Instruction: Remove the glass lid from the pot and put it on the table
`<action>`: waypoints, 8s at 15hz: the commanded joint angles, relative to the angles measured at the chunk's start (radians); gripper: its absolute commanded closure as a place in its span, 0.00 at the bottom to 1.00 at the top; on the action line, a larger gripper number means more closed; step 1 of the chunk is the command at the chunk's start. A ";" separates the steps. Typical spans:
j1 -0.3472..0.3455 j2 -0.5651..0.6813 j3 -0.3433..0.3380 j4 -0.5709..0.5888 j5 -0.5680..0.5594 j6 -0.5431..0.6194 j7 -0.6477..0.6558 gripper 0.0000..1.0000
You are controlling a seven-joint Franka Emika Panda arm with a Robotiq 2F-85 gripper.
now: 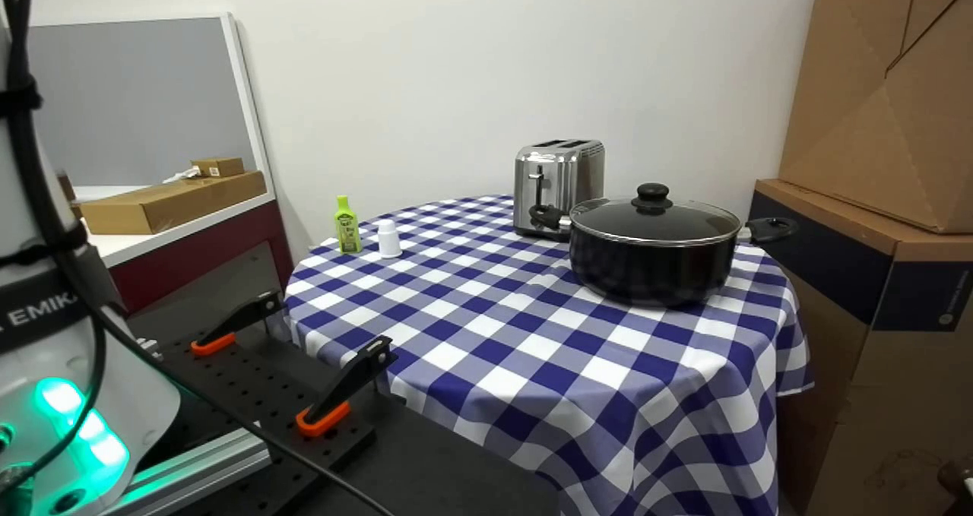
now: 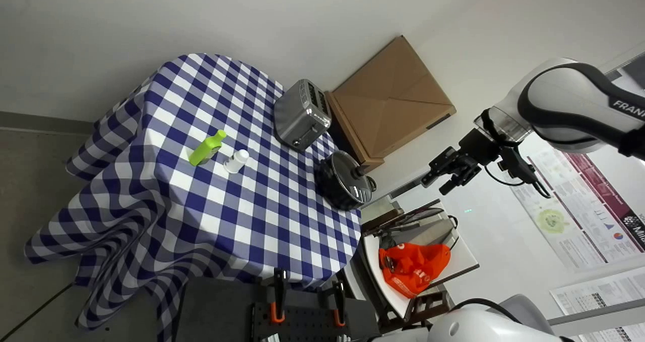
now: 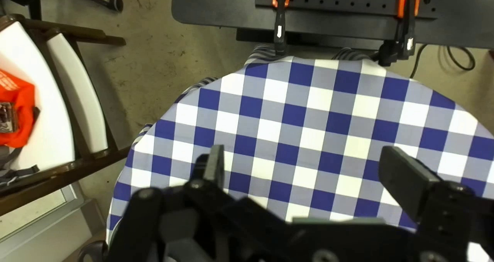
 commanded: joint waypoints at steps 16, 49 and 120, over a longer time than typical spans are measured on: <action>-0.186 0.556 -0.077 0.253 -0.006 0.676 0.246 0.00; -0.186 1.207 -0.088 0.752 0.237 0.648 0.299 0.29; -0.025 0.199 0.094 0.038 0.378 0.063 0.017 0.00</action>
